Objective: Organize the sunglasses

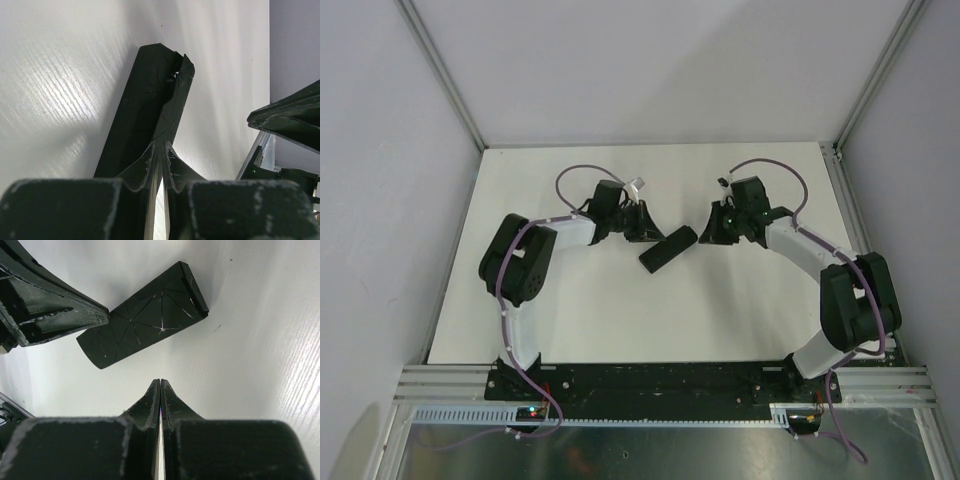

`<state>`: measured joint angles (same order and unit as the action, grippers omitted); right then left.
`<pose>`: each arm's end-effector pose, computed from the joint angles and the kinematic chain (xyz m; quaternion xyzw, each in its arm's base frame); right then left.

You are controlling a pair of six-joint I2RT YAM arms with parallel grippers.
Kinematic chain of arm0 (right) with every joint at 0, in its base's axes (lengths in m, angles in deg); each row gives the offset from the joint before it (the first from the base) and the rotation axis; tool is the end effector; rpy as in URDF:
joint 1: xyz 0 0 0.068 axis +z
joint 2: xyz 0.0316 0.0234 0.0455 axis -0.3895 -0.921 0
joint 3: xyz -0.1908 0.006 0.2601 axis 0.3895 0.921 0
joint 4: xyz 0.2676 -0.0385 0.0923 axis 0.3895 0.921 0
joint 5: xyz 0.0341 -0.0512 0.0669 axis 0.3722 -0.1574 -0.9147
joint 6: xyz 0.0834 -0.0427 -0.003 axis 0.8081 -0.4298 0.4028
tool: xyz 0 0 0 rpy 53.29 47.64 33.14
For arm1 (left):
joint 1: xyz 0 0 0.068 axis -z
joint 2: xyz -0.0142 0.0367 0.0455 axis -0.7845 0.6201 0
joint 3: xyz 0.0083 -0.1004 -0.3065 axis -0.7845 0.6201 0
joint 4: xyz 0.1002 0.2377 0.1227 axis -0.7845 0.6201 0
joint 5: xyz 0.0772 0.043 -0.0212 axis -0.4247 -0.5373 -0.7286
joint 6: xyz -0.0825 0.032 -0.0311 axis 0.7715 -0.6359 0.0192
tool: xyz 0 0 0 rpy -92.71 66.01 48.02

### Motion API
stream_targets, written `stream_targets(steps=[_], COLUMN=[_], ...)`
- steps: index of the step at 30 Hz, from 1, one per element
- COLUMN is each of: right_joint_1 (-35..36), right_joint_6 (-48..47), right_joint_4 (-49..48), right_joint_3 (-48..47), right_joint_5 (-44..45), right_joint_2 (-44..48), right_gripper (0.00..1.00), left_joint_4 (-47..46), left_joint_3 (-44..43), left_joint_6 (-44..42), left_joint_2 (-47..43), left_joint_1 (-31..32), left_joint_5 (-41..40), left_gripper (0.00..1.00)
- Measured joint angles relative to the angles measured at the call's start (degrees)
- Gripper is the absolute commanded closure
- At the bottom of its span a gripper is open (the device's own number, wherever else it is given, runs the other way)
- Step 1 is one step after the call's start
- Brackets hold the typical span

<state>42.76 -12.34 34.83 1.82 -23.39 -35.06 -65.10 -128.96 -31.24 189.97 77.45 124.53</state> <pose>0.3590 0.1584 0.2313 -0.0429 0.9216 0.2680 0.2775 0.4139 -0.2552 0.1547 0.0566 0.8670 -0.4499 0.2068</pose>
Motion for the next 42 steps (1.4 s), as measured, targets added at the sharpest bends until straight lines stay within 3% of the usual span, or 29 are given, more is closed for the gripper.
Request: stream_targets(steps=[30,33,35,36,38,39,40,42], right_joint_1=[4.0,4.2,4.2,4.3,4.3,4.3,4.2,3.6], right_joint_6=[0.7,0.8,0.9,0.6,0.7,0.5,0.4,0.1], right_joint_4=[-5.0,-5.4,-6.0,-6.0,-5.8,-5.6,-5.4,-5.2], right_joint_3=[2.2,2.3,2.9,3.8,5.7,7.0,8.2,10.5], right_joint_5=[-3.4,-3.4,-2.9,-2.3,-1.1,-0.1,0.9,3.2], right_joint_2=[-6.8,-6.8,-6.2,-5.0,-1.6,1.3,4.5,12.6], right_gripper=[0.92,0.75,0.63,0.56,0.32,0.17,0.09,0.03], left_joint_4=[7.3,8.7,9.2,9.4,9.6,9.8,10.2,10.7], left_joint_3=[-3.3,-3.3,-2.9,-2.3,0.1,1.9,3.5,7.6], left_joint_6=[-2.2,-2.7,-3.1,-3.4,-3.9,-4.4,-4.8,-5.4], left_joint_2=[-6.3,-7.9,-9.5,-10.7,-14.2,-16.7,-19.0,-25.7], left_joint_1=[-0.9,-1.3,-1.6,-1.6,-1.8,-1.9,-1.9,-2.0], left_joint_5=[-1.6,-2.4,-3.4,-4.2,-6.1,-7.5,-8.5,-12.0], left_gripper=[0.85,0.81,0.73,0.66,0.47,0.26,0.13,0.04])
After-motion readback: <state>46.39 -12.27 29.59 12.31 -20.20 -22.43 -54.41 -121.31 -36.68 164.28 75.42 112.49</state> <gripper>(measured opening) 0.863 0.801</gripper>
